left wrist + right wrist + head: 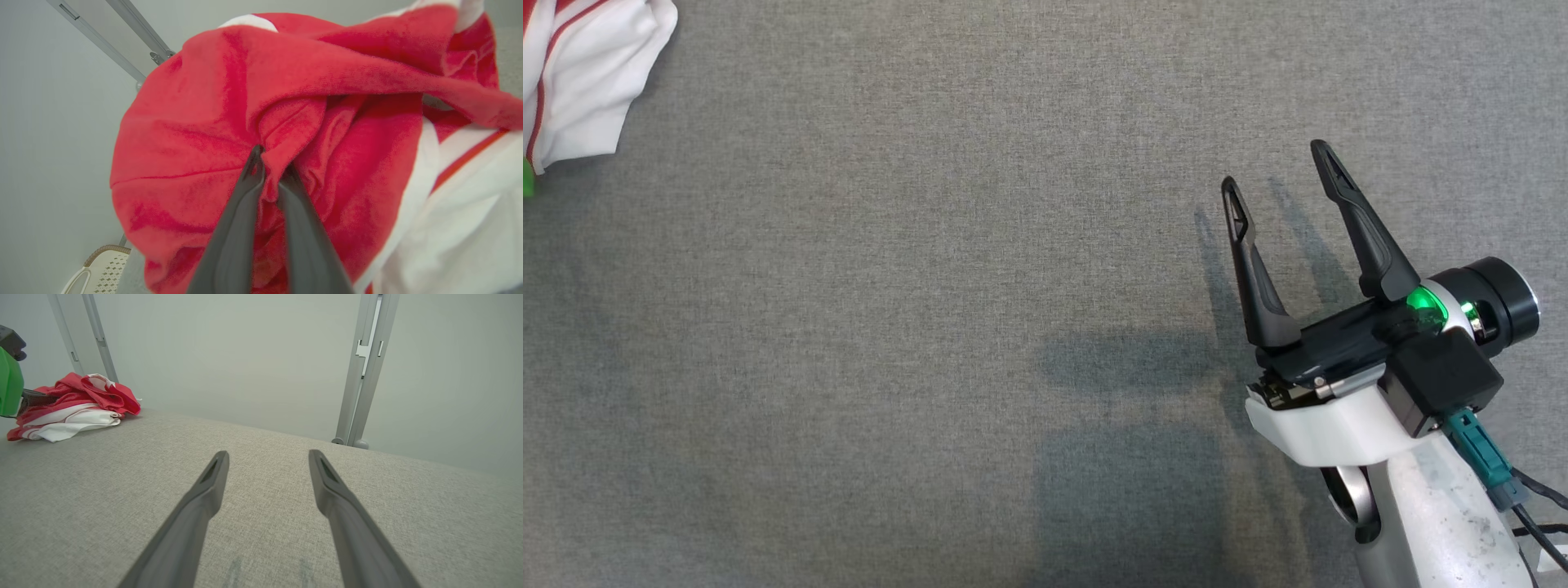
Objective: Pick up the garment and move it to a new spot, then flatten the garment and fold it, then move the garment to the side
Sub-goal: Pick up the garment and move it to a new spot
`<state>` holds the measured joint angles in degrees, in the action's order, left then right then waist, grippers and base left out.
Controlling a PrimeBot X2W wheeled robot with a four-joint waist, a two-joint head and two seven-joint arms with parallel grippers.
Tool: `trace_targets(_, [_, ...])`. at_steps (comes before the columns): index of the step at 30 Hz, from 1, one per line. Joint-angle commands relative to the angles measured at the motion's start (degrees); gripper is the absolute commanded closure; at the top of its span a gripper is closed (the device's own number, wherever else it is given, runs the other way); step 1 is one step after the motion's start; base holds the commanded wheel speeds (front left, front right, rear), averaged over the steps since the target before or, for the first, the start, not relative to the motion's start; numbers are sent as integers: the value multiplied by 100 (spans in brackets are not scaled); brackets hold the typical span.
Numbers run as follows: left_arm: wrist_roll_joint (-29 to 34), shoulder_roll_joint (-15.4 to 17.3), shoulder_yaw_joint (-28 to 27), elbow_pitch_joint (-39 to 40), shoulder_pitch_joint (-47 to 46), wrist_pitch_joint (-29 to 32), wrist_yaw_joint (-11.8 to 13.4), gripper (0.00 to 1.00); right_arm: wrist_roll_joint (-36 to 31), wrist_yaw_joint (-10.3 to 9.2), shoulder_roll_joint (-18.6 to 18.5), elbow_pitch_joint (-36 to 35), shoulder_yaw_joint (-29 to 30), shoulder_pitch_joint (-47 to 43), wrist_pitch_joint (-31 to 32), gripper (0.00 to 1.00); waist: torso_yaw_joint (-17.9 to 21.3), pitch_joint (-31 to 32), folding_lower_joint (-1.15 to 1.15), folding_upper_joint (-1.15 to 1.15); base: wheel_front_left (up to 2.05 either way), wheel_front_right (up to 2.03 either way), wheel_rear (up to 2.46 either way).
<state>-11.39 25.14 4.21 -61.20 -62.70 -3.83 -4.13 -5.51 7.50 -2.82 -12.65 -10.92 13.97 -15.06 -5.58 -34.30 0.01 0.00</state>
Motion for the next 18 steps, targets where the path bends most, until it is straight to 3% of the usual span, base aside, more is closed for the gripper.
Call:
trace_targets(1, [20,75,40,-28,-108,-66,-31,100,49,-2,-13,14,0,73,-18,0,-31,111,-1,0,0,0,0])
trace_targets(10, [198,154,368,64,-362,-397,-171,100,268,-2,-14,141,82,-81,-18,0,-57,830,-1,0,0,0,0])
trace_targets(18, [264,-160,863,587,-523,-576,-301,100,463,-2,-13,279,350,-341,-18,0,-28,1675,-1,0,0,0,0])
